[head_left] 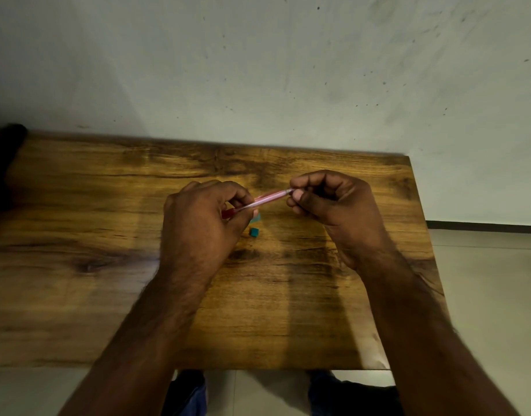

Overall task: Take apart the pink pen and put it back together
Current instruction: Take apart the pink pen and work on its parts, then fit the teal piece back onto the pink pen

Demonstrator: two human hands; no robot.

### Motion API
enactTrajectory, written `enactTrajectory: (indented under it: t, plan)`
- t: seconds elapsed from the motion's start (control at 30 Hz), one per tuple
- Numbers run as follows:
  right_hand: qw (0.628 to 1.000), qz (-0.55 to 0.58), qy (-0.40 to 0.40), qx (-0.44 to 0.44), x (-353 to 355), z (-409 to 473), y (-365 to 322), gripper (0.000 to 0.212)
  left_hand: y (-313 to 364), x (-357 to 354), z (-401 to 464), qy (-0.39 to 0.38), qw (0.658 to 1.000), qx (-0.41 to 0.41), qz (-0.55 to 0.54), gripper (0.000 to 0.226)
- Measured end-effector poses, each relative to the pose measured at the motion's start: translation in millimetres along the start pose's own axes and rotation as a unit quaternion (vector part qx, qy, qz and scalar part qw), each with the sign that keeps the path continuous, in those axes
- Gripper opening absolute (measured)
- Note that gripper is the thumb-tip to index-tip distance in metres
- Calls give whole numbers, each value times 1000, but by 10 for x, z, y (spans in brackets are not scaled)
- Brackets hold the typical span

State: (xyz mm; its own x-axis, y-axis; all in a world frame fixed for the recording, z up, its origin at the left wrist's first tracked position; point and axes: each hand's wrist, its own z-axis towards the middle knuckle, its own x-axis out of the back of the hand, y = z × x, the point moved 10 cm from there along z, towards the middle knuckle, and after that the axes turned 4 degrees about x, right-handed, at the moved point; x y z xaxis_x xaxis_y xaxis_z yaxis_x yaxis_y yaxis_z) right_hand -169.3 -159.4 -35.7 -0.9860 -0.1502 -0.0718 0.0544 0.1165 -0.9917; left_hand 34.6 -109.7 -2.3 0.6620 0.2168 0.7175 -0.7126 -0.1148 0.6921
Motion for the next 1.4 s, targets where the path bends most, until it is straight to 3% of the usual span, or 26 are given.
enactTrajectory:
  t: [0.47,0.6,0.77,1.1,1.4]
  plan:
    - [999,-45,-7,12,-11,9,-8,18,13,-54,-15,1,1000,-9,3,14]
    - [1000,9,3,-4,-51,-4,19,31,1,-65,-23,11,1000,14,-15,16]
    - [1000,0,4,-27,-139,-42,76,36,14,-176,-72,4,998,45,-43,17]
    - [987,-150,45,-38,-18,-33,139,18,98,-279,-106,-39,996,40,-76,20]
    - [922,-382,56,-16,20,6,157,15,-194,-48,13,21,995,84,-50,9]
